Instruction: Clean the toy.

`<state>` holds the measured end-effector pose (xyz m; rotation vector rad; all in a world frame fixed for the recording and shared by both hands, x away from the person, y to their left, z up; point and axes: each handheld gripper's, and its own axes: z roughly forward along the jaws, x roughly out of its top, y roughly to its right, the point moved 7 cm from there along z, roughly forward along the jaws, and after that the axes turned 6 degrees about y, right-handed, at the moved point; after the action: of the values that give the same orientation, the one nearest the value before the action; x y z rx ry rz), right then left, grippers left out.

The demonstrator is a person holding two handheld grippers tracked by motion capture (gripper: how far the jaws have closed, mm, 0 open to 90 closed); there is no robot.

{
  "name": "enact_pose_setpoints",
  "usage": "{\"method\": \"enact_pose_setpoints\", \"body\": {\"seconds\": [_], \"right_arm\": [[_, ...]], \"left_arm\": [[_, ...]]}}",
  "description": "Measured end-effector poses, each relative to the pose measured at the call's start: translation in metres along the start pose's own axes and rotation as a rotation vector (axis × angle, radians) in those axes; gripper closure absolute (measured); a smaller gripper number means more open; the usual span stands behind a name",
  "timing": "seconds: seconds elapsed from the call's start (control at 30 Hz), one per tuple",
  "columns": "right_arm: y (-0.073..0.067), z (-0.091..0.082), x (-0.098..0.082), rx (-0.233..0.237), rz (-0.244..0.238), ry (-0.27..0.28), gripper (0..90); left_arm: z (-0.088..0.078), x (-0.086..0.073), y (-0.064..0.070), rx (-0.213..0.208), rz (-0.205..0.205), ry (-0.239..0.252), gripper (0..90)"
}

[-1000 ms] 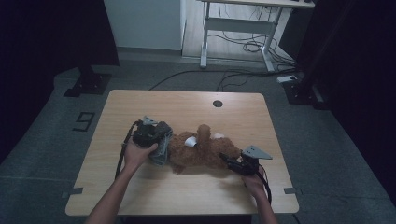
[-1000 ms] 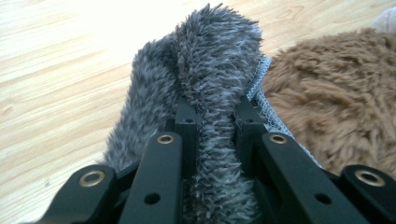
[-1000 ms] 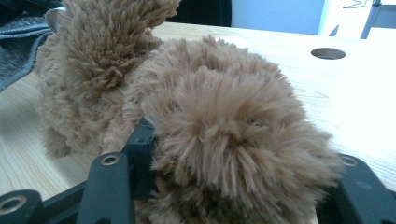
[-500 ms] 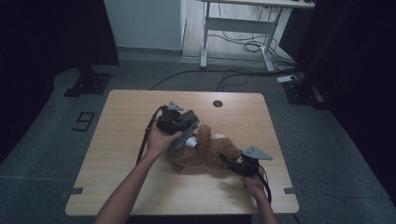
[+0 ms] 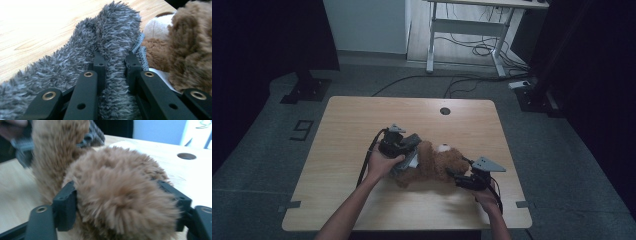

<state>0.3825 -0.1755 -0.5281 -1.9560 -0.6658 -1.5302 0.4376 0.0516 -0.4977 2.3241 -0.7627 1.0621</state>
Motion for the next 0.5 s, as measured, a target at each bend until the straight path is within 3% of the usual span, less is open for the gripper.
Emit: {"method": "enact_pose_setpoints", "body": {"seconds": [0.13,0.27,0.37,0.5], "right_arm": [[0.002,-0.010,0.015,0.017,0.069,0.028,21.6],[0.004,-0.017,0.030,0.021,0.136,0.065,16.4],[0.000,-0.016,0.032,0.020,0.134,0.030,12.9],[-0.008,-0.002,0.016,0.037,0.117,-0.080,4.9]], "left_arm": [[-0.008,-0.008,0.002,-0.006,0.000,0.022,75.9],[-0.016,-0.015,0.009,0.003,0.036,0.040,76.0],[-0.022,-0.022,0.014,0.010,0.064,0.047,76.0],[-0.032,-0.034,0.020,0.009,0.077,0.052,76.0]]}}
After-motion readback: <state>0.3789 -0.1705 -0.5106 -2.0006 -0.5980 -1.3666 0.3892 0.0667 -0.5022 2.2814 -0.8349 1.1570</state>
